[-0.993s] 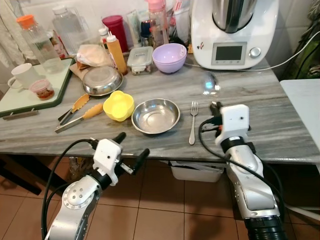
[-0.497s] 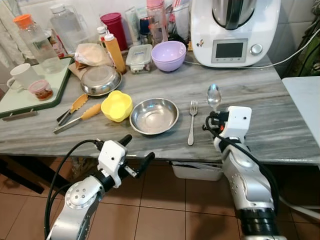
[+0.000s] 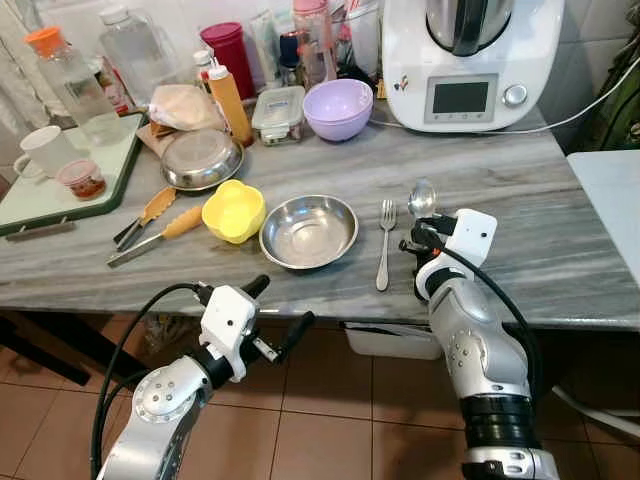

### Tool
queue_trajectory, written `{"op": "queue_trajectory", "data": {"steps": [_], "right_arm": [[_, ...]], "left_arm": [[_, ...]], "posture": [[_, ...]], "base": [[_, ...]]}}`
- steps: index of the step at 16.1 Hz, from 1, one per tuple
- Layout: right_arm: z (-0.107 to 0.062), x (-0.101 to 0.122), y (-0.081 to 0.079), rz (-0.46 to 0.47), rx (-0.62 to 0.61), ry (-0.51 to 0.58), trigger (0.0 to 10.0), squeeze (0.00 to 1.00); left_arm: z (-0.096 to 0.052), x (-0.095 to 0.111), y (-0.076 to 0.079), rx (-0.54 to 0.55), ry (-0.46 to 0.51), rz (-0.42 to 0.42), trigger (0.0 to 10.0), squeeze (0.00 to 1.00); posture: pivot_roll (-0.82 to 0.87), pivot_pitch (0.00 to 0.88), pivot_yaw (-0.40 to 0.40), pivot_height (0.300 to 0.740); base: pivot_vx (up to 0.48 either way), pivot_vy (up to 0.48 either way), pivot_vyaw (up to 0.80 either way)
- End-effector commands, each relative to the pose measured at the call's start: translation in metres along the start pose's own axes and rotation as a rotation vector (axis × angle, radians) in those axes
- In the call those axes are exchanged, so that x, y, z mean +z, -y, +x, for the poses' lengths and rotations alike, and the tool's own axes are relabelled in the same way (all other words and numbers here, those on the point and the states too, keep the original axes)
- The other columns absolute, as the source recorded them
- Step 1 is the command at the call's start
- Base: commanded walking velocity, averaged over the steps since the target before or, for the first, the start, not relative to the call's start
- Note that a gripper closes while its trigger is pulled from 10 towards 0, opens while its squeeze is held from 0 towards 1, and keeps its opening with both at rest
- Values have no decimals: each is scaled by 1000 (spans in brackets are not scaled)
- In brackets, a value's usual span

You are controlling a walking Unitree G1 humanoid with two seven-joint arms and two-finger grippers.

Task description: Setting the table

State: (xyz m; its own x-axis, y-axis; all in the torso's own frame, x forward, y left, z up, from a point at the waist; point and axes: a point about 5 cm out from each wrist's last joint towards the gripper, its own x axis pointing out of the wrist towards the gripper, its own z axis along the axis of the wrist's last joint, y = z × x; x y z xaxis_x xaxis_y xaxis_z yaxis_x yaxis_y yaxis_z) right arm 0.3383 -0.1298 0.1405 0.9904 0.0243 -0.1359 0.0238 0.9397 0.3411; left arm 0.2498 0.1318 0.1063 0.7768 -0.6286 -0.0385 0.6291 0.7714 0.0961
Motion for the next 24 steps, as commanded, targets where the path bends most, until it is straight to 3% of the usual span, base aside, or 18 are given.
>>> {"op": "queue_trajectory", "data": {"steps": [1,5,11,12,13,14,24], "right_arm": [[3,-2,-5,26,5,-27,10000,0],[7,-11,-1,100,-19,-78,10000,0],[9,-19,0,114,-22,-123,10000,0],[10,-20,1,109,-31,-133,10000,204],[10,-20,2,102,-36,-141,10000,714],[10,-22,3,111,-39,-151,10000,1000],[10,-27,6,72,-31,-195,10000,1000]], "left_arm": [[-3,1,-3,6,-11,12,10000,0],[-1,-1,1,-12,-19,18,10000,0],[-1,-1,2,-12,-26,16,10000,0],[-1,-1,2,-11,-27,16,10000,0],[-2,-1,2,-10,-27,16,10000,0],[-2,-2,3,-11,-28,16,10000,0],[0,0,3,-9,-31,14,10000,0]], "posture": [[-140,107,170,740],[-141,105,172,740],[-138,105,169,740],[-132,104,167,740],[-132,105,166,740],[-132,105,166,740],[-131,104,166,740]], "base": [[0,0,0],[0,0,0],[0,0,0],[0,0,0],[0,0,0],[0,0,0],[0,0,0]]}}
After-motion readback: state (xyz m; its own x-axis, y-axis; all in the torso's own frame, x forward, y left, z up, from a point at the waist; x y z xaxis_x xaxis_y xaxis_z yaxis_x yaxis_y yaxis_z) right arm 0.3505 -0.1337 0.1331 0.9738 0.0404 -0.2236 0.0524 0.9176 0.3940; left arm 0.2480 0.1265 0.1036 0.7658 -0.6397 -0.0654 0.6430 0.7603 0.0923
